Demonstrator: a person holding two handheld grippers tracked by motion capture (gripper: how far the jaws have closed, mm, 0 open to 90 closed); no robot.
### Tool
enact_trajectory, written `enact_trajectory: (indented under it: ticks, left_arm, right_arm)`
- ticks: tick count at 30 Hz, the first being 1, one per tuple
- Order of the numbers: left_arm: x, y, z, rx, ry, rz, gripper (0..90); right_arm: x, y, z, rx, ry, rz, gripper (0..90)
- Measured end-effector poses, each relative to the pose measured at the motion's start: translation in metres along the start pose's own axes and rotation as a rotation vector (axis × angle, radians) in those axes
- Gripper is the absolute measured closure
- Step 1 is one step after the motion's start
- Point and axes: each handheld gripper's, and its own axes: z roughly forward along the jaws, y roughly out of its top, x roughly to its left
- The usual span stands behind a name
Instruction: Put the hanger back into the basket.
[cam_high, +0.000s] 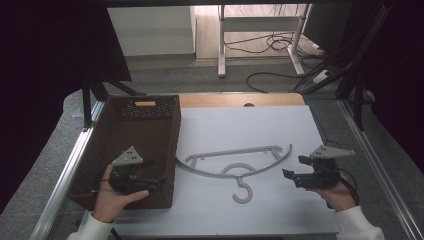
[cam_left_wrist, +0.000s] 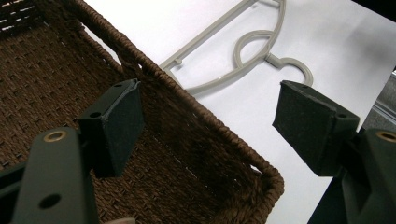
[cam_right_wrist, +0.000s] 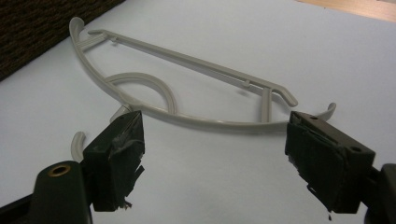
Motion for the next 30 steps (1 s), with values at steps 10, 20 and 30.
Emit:
enact_trajectory:
  ticks: [10,20,30]
  left_arm:
    - [0.000,-0.005,-0.004,-0.005,0.009,-0.001,23.8]
    - [-0.008,-0.005,-0.005,-0.012,-0.013,0.017,24.0]
    - [-0.009,-0.005,-0.004,-0.012,-0.019,0.019,24.1]
  right_arm:
    - [-0.010,-0.003,0.003,0.021,-0.035,0.002,22.3]
    - [-0.005,0.001,0.001,0.018,-0.043,-0.012,22.5]
    - [-0.008,0.001,-0.003,0.014,-0.042,-0.010,23.6]
